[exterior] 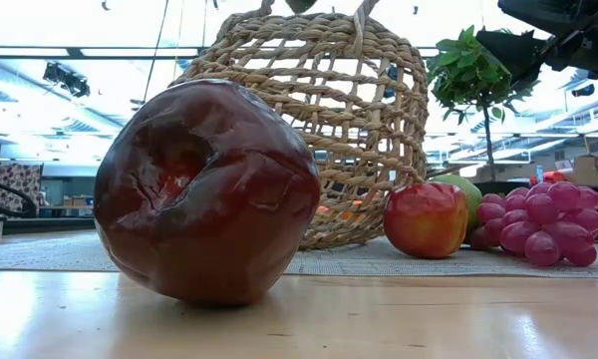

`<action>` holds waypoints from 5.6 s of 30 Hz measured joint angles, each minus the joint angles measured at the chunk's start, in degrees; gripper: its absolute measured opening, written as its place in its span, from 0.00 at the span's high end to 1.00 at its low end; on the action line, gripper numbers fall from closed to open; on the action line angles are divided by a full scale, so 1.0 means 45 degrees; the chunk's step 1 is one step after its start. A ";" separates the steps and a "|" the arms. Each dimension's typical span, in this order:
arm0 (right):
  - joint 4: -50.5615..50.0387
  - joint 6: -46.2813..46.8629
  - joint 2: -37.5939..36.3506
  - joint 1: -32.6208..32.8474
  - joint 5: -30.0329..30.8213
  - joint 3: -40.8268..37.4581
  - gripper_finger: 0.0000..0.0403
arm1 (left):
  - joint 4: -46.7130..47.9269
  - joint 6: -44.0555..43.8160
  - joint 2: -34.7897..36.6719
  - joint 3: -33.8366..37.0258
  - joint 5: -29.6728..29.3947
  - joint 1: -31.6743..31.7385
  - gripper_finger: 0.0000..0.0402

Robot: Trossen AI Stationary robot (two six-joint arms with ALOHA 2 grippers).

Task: Build produce basket
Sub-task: Put the cucumber into the mesh basket, then put the pomegranate into the mesh basket

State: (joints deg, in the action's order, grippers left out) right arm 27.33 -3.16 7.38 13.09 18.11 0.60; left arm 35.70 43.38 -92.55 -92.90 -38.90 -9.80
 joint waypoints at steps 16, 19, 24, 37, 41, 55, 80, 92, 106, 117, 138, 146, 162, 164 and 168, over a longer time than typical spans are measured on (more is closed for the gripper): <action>0.0072 0.0000 0.0000 0.0001 0.0003 -0.0005 0.32 | -0.0750 0.1844 -0.0460 0.0010 -0.0690 0.0002 0.64; 0.0097 0.0000 0.0000 0.0004 0.0003 -0.0005 0.32 | -0.1362 0.2262 -0.0598 0.0000 -0.0757 0.0061 0.64; 0.0100 0.0000 0.0000 0.0002 -0.0001 -0.0005 0.32 | -0.2024 0.3399 -0.0970 0.0005 -0.0906 0.0087 0.64; 0.0098 -0.0004 0.0034 0.0003 0.0052 -0.0010 0.32 | -0.2519 0.5293 -0.2603 0.0005 -0.1206 0.0498 0.64; 0.0102 -0.0003 0.0034 0.0004 0.0052 -0.0010 0.32 | -0.1364 0.5178 -0.2963 0.0005 -0.0718 0.0839 0.64; 0.0097 0.0000 0.0034 0.0004 0.0052 -0.0010 0.32 | 0.2478 0.1981 -0.3192 0.0010 0.3534 0.1606 0.60; 0.0097 0.0000 0.0034 -0.0001 0.0052 -0.0010 0.32 | 0.1622 0.1268 -0.3182 0.2778 0.7132 0.2667 0.60; 0.0097 0.0000 0.0034 0.0001 0.0049 -0.0005 0.32 | 0.0946 0.0755 -0.3182 0.3743 0.6594 0.2652 0.48; 0.0097 0.0000 0.0034 0.0003 0.0051 -0.0005 0.32 | 0.1256 -0.1265 -0.2956 0.2612 0.3627 0.2001 0.33; 0.0097 0.0000 0.0034 -0.0001 0.0037 0.0000 0.32 | 0.0677 -0.1520 -0.1214 0.0646 0.3038 0.2144 0.50; 0.0102 0.0000 0.0044 0.0003 0.0023 0.0000 0.32 | 0.1709 -0.5487 0.1917 0.1418 0.5877 0.7846 0.67; 0.0096 0.0000 0.0044 0.0004 0.0052 0.0000 0.32 | 0.1628 -0.5875 0.1903 0.3940 0.7782 1.0738 0.66; 0.0097 0.0000 0.0044 0.0004 0.0052 0.0000 0.32 | -0.2261 -0.6510 0.1801 0.8191 0.9770 1.1988 0.20; 0.0097 0.0000 0.0044 0.0000 0.0052 0.0000 0.32 | -0.2736 -0.6536 0.1801 0.8510 0.9851 1.2026 0.15; 0.0097 0.0000 0.0044 0.0004 0.0052 0.0000 0.32 | -0.3599 -0.6838 0.1801 0.8884 0.9947 1.2026 0.11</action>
State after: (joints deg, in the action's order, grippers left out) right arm 27.77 -3.16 7.57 13.10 18.35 0.60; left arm 19.51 12.61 -84.44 -52.92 5.86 44.31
